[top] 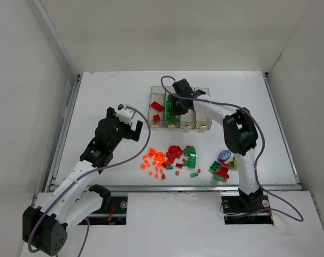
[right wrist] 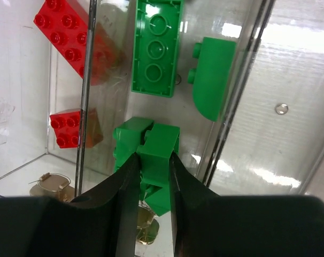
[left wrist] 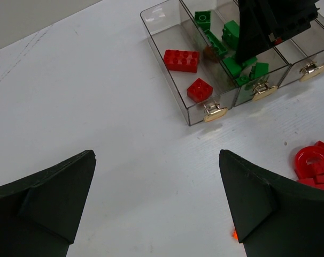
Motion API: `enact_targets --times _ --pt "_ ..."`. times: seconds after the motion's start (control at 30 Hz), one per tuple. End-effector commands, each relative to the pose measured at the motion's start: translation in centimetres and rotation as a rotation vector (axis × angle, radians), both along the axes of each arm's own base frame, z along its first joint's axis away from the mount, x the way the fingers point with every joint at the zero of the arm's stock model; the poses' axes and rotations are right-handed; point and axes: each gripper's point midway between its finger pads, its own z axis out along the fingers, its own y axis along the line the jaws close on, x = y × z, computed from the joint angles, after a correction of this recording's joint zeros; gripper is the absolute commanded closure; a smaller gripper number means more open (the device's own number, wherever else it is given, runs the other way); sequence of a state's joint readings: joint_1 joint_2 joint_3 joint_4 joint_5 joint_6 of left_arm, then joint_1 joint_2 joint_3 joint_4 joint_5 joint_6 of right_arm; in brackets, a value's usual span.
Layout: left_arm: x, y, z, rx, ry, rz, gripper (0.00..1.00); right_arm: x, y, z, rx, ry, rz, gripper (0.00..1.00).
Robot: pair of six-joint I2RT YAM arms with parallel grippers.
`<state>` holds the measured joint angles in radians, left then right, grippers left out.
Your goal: Sort the legos into containers by color
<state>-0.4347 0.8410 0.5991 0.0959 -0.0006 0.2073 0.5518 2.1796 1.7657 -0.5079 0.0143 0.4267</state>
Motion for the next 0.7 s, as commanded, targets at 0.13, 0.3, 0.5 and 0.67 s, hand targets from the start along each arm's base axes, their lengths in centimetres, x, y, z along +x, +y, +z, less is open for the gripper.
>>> enact_targets --times 0.13,0.3,0.5,0.67 --pt "0.2 -0.3 2.3 -0.036 -0.066 -0.013 0.0 1.1 -2.1 4.0 0.009 -0.09 -0.067 0.77" --pt "0.2 -0.3 2.3 -0.036 -0.066 -0.013 0.0 1.4 -1.6 4.8 0.011 -0.112 -0.02 0.74" --pt "0.2 -0.3 2.3 -0.036 -0.066 -0.013 0.0 1.8 -1.3 5.9 0.008 -0.127 0.01 0.42" --pt "0.1 -0.2 2.6 -0.04 -0.075 -0.013 0.0 2.0 -1.3 8.9 0.016 -0.18 0.03 0.33"
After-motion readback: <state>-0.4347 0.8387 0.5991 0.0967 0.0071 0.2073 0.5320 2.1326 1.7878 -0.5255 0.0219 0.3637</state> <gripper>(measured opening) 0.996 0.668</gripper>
